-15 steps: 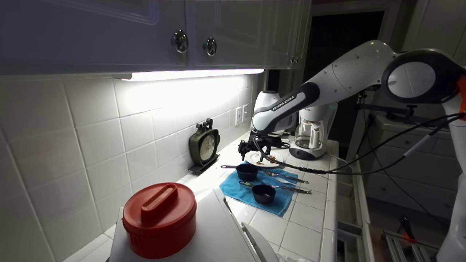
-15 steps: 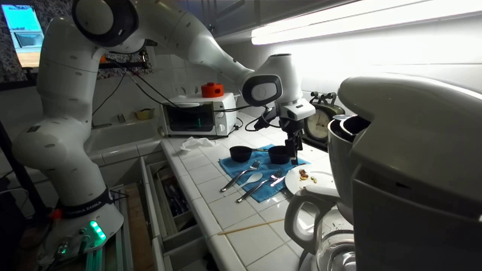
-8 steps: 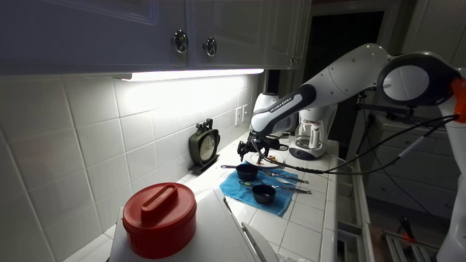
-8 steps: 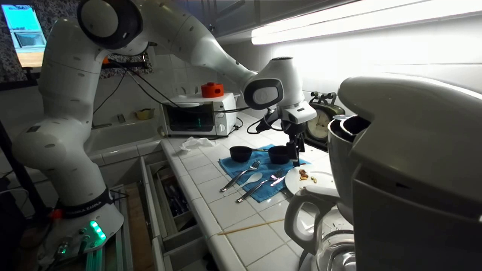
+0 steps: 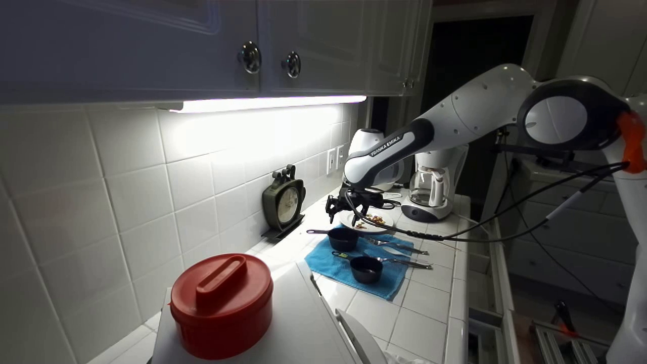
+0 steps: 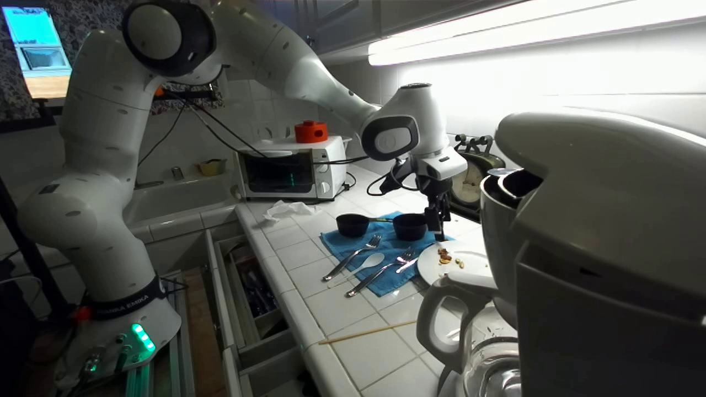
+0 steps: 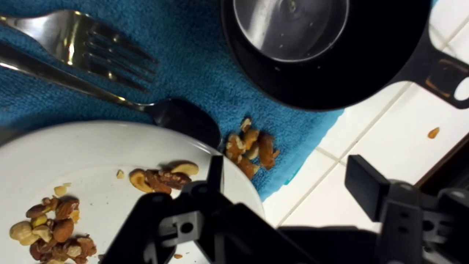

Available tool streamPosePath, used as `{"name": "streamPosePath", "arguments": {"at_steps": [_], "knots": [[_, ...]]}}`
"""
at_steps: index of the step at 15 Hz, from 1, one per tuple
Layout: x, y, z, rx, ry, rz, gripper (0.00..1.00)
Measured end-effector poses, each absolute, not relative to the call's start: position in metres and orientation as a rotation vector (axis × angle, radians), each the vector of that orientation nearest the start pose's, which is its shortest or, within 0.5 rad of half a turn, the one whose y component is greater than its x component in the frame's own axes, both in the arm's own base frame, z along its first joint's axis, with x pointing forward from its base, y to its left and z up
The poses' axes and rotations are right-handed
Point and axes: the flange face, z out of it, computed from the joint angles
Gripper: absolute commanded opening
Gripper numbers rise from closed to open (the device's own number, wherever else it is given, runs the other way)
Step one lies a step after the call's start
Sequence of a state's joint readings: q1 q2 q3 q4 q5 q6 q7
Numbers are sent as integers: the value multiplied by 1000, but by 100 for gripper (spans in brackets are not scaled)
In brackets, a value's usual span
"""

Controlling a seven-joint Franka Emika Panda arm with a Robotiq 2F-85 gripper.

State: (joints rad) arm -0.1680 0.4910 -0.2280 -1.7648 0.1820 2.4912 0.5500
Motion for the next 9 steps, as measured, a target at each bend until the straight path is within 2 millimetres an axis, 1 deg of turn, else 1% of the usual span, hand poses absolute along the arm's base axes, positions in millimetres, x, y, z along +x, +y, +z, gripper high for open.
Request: {"name": "streamPosePath", "arguments": {"at_steps": [4,9], "knots": [[641,-245,316,-2661,1518,-388,84],[643,-246,305,-2668,1521,-371,80]]}}
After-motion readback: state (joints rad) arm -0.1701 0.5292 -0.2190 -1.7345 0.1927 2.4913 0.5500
